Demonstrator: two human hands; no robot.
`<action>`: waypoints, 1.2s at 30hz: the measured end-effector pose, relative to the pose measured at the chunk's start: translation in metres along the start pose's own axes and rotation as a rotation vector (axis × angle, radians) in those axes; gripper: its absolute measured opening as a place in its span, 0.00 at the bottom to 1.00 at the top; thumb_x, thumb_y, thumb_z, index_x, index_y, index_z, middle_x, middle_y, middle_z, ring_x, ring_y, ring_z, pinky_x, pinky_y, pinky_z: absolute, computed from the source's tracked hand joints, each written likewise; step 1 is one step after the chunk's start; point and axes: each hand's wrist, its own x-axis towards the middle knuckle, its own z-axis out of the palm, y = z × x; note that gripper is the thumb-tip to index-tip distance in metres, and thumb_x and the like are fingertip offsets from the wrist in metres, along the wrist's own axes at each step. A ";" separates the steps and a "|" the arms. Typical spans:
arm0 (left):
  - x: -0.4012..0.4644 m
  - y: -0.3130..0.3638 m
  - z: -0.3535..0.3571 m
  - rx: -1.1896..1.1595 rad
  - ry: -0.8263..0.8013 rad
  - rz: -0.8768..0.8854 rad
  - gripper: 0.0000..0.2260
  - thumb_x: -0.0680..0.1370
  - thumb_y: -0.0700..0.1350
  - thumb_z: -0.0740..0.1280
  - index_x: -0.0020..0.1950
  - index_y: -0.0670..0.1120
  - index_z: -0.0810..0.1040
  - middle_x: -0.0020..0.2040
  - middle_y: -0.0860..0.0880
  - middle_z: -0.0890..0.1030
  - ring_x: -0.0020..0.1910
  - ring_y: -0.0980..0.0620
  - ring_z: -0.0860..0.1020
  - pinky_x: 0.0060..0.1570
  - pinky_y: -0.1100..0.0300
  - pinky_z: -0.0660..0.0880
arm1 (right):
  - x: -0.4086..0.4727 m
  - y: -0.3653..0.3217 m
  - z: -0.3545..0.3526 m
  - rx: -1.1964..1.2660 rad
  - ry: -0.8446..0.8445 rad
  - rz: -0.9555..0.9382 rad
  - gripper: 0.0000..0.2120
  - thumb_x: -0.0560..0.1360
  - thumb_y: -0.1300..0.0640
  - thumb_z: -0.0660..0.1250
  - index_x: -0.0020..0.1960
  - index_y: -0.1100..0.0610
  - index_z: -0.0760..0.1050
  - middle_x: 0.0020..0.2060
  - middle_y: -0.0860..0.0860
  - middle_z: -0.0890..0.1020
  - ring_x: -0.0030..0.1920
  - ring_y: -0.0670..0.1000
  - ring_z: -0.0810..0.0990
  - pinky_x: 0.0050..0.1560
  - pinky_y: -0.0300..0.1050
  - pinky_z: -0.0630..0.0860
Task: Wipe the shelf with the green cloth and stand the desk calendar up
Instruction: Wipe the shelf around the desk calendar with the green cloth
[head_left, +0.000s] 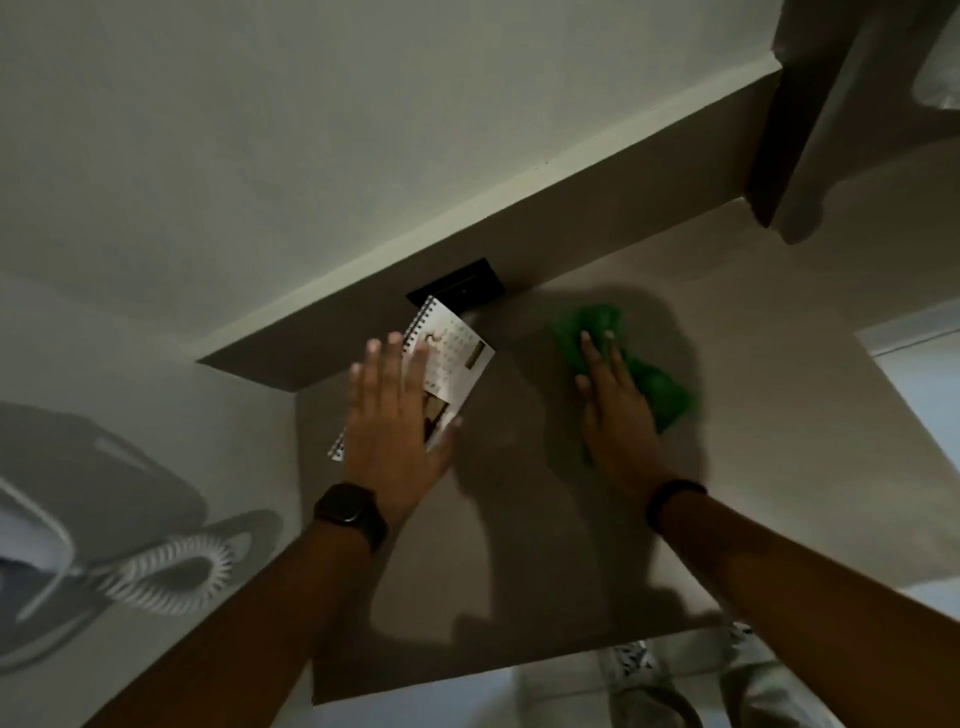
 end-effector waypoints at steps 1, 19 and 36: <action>0.002 -0.019 -0.007 0.061 -0.034 -0.010 0.43 0.81 0.67 0.59 0.87 0.46 0.48 0.87 0.39 0.50 0.86 0.37 0.47 0.83 0.36 0.49 | -0.001 -0.013 0.016 0.070 0.015 -0.007 0.27 0.88 0.48 0.53 0.85 0.40 0.50 0.86 0.48 0.48 0.80 0.58 0.63 0.78 0.54 0.60; 0.009 -0.068 0.010 0.140 -0.131 0.088 0.45 0.79 0.63 0.70 0.85 0.39 0.55 0.86 0.37 0.54 0.85 0.37 0.51 0.82 0.34 0.52 | 0.012 -0.082 0.191 0.256 0.075 -0.203 0.34 0.86 0.59 0.59 0.86 0.44 0.47 0.84 0.50 0.33 0.84 0.58 0.34 0.78 0.69 0.64; 0.008 -0.070 0.014 0.127 -0.127 0.071 0.46 0.79 0.62 0.71 0.86 0.40 0.53 0.86 0.38 0.51 0.85 0.38 0.48 0.82 0.36 0.49 | 0.034 -0.106 0.179 0.256 0.157 -0.121 0.41 0.84 0.60 0.61 0.84 0.38 0.40 0.84 0.48 0.33 0.84 0.63 0.37 0.74 0.75 0.67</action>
